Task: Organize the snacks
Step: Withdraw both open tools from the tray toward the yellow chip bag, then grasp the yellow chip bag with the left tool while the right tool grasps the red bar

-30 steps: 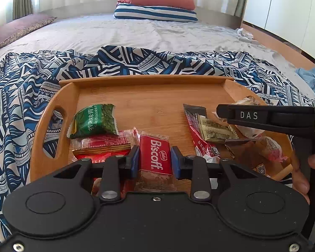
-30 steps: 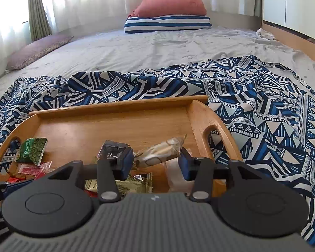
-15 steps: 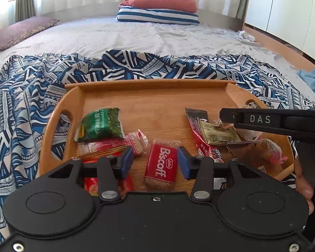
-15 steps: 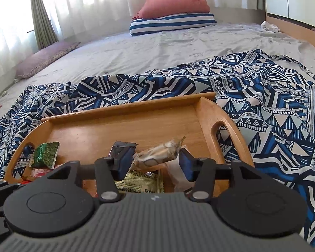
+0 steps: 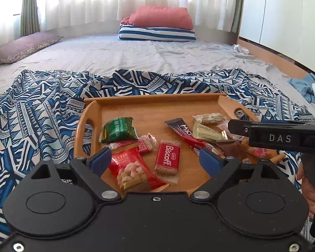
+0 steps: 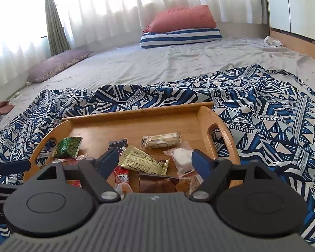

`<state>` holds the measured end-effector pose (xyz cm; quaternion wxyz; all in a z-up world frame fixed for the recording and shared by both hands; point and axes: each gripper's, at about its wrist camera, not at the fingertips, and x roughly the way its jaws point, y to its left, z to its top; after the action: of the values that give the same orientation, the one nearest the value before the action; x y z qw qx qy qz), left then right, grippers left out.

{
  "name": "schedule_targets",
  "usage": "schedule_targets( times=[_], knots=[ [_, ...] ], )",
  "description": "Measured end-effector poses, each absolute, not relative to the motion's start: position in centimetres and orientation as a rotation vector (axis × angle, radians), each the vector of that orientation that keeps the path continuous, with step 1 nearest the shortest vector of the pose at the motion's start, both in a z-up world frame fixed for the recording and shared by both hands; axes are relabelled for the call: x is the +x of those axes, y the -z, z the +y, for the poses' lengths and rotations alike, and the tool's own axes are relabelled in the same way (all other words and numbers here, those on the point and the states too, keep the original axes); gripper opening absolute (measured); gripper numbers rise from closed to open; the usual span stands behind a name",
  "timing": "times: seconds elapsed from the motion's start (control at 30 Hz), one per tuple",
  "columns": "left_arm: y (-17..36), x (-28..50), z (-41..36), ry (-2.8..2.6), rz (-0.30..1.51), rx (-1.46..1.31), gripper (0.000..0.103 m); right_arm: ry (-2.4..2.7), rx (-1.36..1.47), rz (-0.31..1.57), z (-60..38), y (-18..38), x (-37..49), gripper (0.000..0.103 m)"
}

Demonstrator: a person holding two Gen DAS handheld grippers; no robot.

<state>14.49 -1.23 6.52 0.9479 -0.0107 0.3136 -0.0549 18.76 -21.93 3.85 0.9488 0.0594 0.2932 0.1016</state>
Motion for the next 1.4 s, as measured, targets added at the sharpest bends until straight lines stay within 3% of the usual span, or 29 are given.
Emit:
schedule_targets(
  times=[0.5, 1.4],
  knots=[
    [-6.6, 7.1, 0.0, 0.139, 0.619, -0.028, 0.092, -0.244, 0.067, 0.520, -21.2, -3.6, 10.5, 0.102],
    [-1.7, 1.3, 1.1, 0.151, 0.750, -0.126, 0.092, -0.267, -0.153, 0.534, -17.9, 1.6, 3.3, 0.103]
  ],
)
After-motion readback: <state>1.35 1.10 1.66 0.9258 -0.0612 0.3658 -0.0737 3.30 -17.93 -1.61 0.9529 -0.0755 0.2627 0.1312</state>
